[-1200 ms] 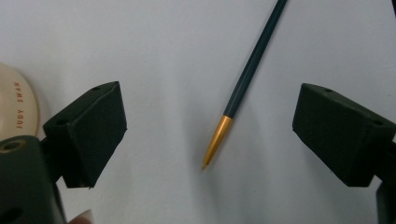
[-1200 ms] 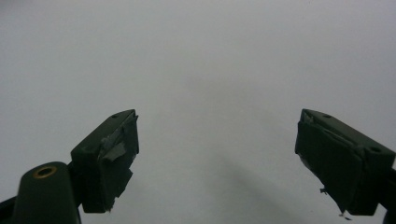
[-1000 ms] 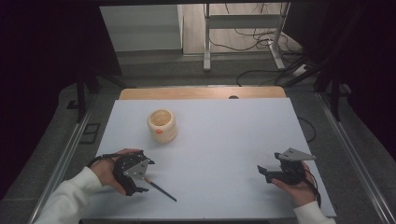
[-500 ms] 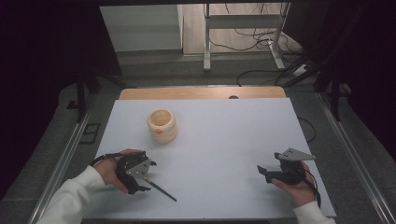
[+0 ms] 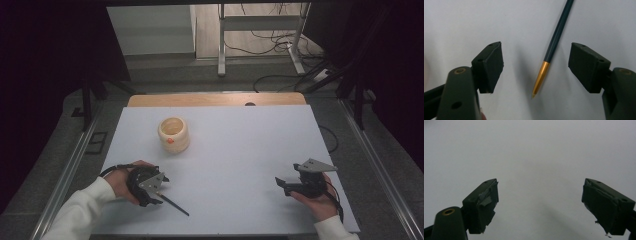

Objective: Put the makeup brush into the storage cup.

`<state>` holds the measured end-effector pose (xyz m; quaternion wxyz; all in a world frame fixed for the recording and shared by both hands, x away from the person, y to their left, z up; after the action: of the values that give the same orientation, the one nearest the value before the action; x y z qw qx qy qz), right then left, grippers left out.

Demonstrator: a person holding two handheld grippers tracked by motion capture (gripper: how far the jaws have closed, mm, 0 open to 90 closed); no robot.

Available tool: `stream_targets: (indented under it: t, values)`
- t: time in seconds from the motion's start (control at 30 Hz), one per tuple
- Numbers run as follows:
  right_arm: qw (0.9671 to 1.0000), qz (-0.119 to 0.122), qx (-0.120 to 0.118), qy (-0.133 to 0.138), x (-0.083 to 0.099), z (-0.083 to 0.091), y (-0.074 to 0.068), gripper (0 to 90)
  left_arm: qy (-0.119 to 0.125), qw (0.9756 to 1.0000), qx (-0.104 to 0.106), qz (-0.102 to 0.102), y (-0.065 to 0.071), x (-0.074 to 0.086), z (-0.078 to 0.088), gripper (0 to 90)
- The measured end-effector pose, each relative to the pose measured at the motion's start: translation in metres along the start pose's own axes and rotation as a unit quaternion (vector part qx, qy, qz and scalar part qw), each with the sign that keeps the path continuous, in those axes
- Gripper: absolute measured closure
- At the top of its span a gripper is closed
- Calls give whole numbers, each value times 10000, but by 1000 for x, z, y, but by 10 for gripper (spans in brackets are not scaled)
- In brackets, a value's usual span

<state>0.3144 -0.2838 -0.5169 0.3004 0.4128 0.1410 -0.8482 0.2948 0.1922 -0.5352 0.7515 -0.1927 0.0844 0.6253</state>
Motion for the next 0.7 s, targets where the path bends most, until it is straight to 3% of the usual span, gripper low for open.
stream_targets:
  t: [0.3,0.57,0.7]
  values:
    - [10000,6,-1,-2,0,0,0,154,-76,9996,242,81,-2,2,-4,350]
    - [10000,5,3,-7,0,0,0,154,-187,9994,295,51,-3,2,-7,368]
    - [10000,9,3,-9,0,0,0,154,-248,9989,354,151,-4,2,-7,385]
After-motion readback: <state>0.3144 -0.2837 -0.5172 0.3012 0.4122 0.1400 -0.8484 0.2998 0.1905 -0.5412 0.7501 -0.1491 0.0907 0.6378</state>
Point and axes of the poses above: each handheld gripper's, and its own axes: z roughly backward along the jaws, x roughly out of its underside, y roughly to its right, the point moved 3 cm from there along -z, roughly forward along the jaws, and after that the axes turned 1 degree about -x, right-handed, at the moved point
